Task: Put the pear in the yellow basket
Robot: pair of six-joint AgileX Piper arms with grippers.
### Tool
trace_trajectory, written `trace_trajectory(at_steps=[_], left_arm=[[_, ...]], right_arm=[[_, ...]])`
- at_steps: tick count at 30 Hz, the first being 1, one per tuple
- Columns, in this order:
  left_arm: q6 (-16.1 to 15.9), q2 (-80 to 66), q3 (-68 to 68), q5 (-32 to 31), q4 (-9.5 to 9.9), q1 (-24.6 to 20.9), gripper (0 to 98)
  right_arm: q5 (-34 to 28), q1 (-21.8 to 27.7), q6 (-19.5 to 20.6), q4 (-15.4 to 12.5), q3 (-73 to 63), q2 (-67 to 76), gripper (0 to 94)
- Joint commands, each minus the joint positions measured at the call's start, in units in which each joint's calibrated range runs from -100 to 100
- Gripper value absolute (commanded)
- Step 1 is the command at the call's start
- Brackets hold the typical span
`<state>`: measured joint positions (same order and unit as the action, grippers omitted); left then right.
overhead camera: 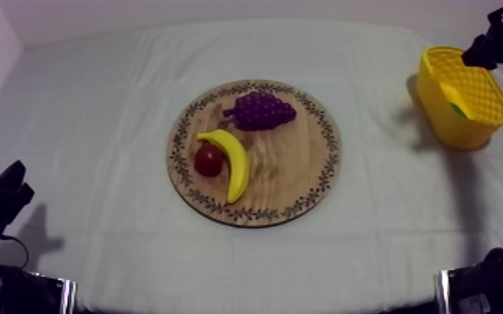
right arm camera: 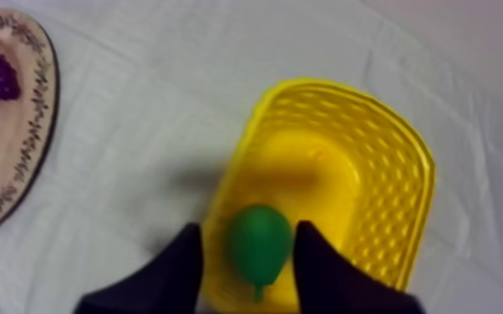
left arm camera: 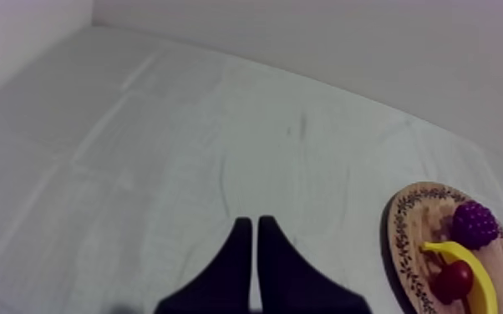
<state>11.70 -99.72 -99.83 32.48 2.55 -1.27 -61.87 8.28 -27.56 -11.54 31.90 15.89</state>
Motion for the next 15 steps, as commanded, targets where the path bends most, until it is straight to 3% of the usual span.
trace_trajectory(at_steps=[1, 7, 15], left_arm=[[-0.01, -0.02, 0.05, 0.01, 0.01, 0.00, 0.1], [-0.01, -0.02, 0.05, 0.01, 0.01, 0.00, 0.1], [-0.01, -0.02, 0.05, 0.01, 0.01, 0.00, 0.1]], right_arm=[[2.96, -1.16, 2.52, -0.48, 7.88, 11.77, 16.4], [8.72, -3.91, 4.59, -1.56, 22.87, 28.37, 3.5], [12.94, -4.23, 6.79, -2.55, 43.70, 50.71, 0.7]])
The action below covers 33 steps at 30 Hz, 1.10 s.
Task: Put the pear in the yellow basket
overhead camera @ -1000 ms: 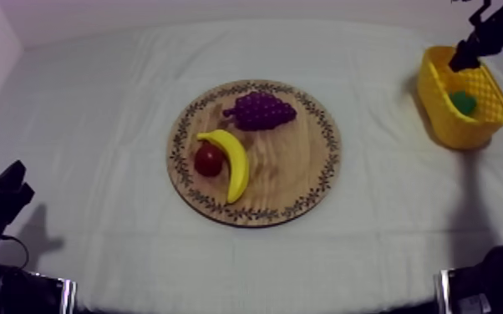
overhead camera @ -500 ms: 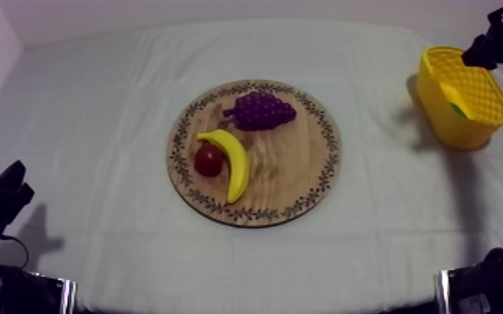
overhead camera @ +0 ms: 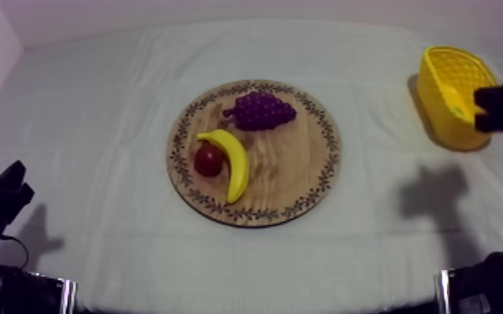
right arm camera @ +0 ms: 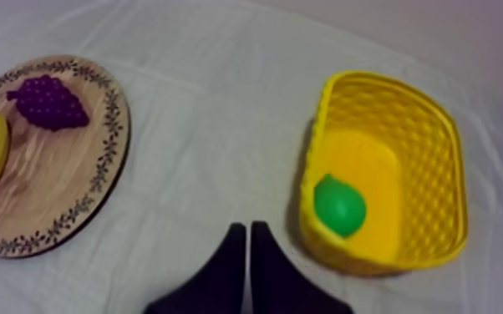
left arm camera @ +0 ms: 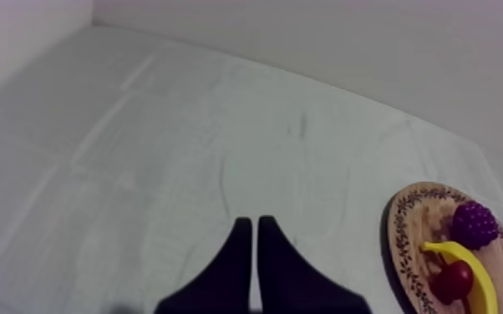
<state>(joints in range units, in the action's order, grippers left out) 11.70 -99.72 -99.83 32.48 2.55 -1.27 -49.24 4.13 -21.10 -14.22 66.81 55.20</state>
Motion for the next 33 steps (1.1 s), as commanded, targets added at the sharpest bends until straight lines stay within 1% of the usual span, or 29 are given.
trace_trajectory(at_steps=[1, 5, 9, 11, 15, 19, 21, 22, 23, 24, 26, 28, 30, 31, 33], left_arm=[[-0.01, -0.02, 0.05, 0.01, 0.01, 0.00, 0.1], [-0.01, -0.02, 0.05, 0.01, 0.01, 0.00, 0.1], [-0.01, -0.02, 0.05, 0.01, 0.01, 0.00, 0.1], [-0.01, -0.02, 0.05, 0.01, 0.01, 0.00, 0.1], [-0.01, -0.02, 0.05, 0.01, 0.01, 0.00, 0.1], [-0.01, -0.02, 0.05, 0.01, 0.01, 0.00, 0.1], [0.01, -0.02, 0.05, 0.01, 0.01, 0.00, 0.1], [0.00, -0.02, 0.05, 0.01, 0.01, 0.00, 0.1], [-0.01, -0.02, 0.05, 0.01, 0.01, 0.00, 0.1], [-0.03, -0.02, 0.05, 0.01, 0.01, 0.00, 0.1], [0.00, -0.02, 0.05, 0.01, 0.01, 0.00, 0.1], [-0.01, -0.02, 0.05, 0.01, 0.01, 0.00, 0.1], [-0.02, -0.02, 0.05, 0.01, 0.01, 0.00, 0.1], [-0.01, -0.02, 0.05, 0.01, 0.01, 0.00, 0.1], [-0.01, -0.02, 0.05, 0.01, 0.01, 0.00, 0.1]], right_arm=[[0.47, -0.18, 0.76, 0.29, 10.94, 13.83, 0.7], [0.81, -0.30, 2.24, 0.83, 18.21, 21.63, 0.6], [0.91, 0.09, 2.74, 0.72, 23.57, 26.63, 0.5], [1.44, 0.26, 4.02, 1.33, 25.48, 28.44, 0.3], [1.89, 0.35, 8.56, 2.63, 27.11, 31.19, 0.3], [2.93, 0.40, 14.49, 4.98, 28.27, 33.25, 0.3], [4.91, 0.41, 17.76, 6.63, 29.32, 34.00, 0.3], [6.38, 0.40, 19.11, 7.92, 30.05, 34.31, 0.3], [8.35, 0.44, 19.59, 9.27, 30.89, 34.56, 0.4], [10.19, 0.49, 19.00, 10.44, 31.51, 34.83, 0.4], [12.07, 0.57, 15.25, 11.91, 32.26, 35.22, 0.4], [12.97, 0.44, 10.41, 12.61, 32.62, 35.46, 0.5], [13.42, 0.14, 6.77, 12.93, 32.80, 35.87, 0.5], [13.54, -0.11, 5.65, 13.02, 32.85, 36.18, 0.5], [13.67, -0.73, 4.88, 13.12, 32.91, 36.99, 0.5]])
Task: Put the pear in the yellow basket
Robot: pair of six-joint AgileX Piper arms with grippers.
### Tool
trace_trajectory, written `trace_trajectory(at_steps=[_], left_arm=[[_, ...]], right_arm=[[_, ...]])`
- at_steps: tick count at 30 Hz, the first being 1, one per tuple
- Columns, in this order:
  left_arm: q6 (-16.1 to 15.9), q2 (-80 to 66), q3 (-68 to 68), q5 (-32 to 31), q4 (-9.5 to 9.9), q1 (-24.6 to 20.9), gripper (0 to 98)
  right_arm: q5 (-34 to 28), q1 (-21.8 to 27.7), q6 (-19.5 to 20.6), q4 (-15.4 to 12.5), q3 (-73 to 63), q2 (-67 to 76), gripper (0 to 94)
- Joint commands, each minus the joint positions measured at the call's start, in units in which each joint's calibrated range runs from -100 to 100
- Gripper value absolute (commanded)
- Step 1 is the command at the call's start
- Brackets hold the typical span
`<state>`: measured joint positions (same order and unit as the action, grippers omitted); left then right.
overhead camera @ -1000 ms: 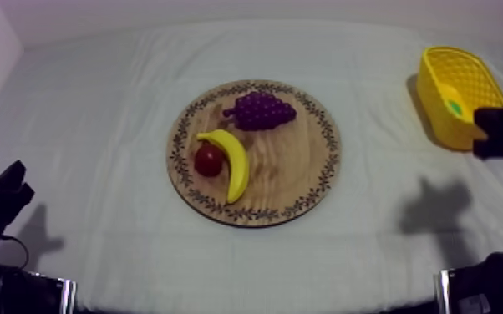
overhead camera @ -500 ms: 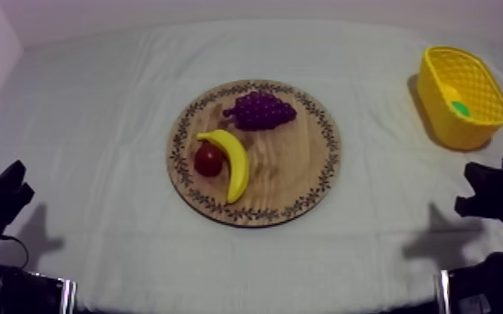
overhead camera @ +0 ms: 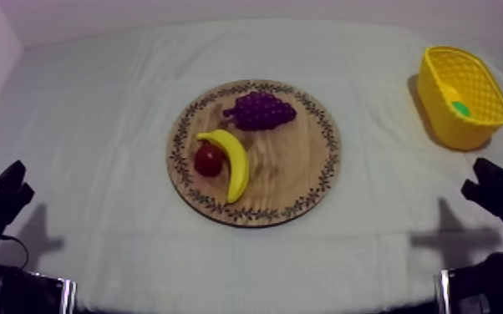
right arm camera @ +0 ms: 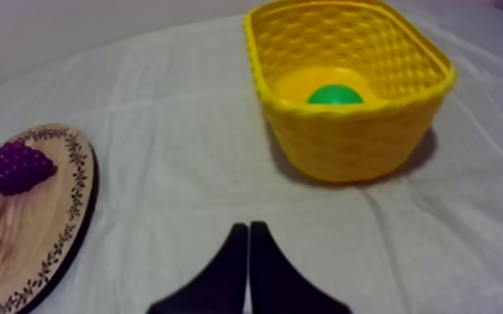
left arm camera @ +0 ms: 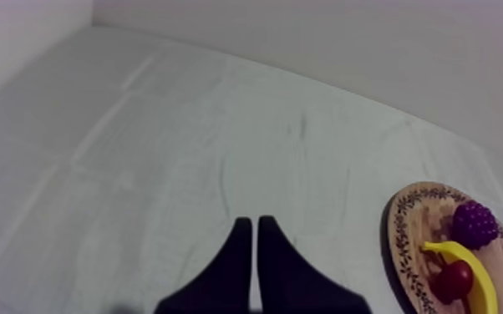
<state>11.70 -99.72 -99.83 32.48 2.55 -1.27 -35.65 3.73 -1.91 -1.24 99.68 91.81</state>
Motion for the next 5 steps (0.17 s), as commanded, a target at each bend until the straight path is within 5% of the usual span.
trace_trajectory(at_steps=[1, 5], left_arm=[[-0.01, -0.02, 0.05, 0.01, 0.01, 0.00, 0.1], [0.01, -0.02, 0.05, 0.01, 0.01, 0.00, 0.1]], right_arm=[[0.11, -0.59, -14.11, 0.17, 0.06, 0.89, 0.5], [0.05, -1.36, -11.89, 0.20, 0.09, 2.86, 0.5]])
